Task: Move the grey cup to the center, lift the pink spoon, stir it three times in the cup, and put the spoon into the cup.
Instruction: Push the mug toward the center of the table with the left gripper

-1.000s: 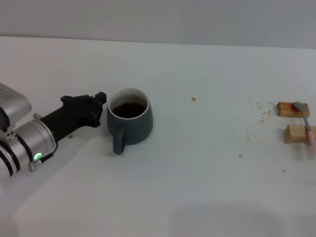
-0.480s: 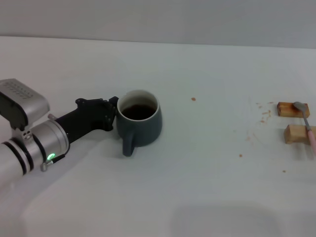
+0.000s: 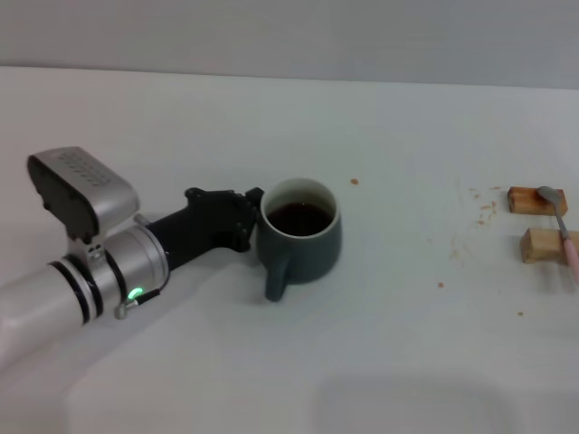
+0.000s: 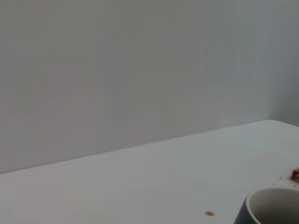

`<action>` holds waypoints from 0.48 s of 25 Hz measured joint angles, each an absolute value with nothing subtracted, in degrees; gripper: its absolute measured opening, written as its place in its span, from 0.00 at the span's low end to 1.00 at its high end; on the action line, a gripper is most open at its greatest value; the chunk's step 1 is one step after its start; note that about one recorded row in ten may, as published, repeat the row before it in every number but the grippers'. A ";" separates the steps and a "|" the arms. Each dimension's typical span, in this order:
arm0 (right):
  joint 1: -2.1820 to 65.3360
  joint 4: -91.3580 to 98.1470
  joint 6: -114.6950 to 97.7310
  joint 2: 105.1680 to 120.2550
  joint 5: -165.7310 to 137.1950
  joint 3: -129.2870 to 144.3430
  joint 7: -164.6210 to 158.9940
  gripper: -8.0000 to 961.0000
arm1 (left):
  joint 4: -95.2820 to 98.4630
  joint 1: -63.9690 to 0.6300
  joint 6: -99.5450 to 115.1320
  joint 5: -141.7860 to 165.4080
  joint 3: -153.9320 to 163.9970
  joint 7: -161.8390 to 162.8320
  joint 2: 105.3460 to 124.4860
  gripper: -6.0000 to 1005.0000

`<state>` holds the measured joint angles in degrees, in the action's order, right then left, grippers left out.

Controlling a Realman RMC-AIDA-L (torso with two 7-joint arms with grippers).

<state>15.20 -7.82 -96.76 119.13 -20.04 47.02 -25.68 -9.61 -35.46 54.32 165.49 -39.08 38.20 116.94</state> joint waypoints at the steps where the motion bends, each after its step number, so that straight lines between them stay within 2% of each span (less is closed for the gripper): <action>1: 15.16 -7.83 -96.76 119.12 -20.03 47.02 -25.68 0.64 | -9.56 -35.64 54.22 165.49 -38.69 38.32 117.20 0.01; 12: 13.74 -7.92 -96.68 119.03 -24.98 47.02 -25.67 0.64 | -10.37 -35.93 54.27 165.50 -37.23 38.58 117.35 0.01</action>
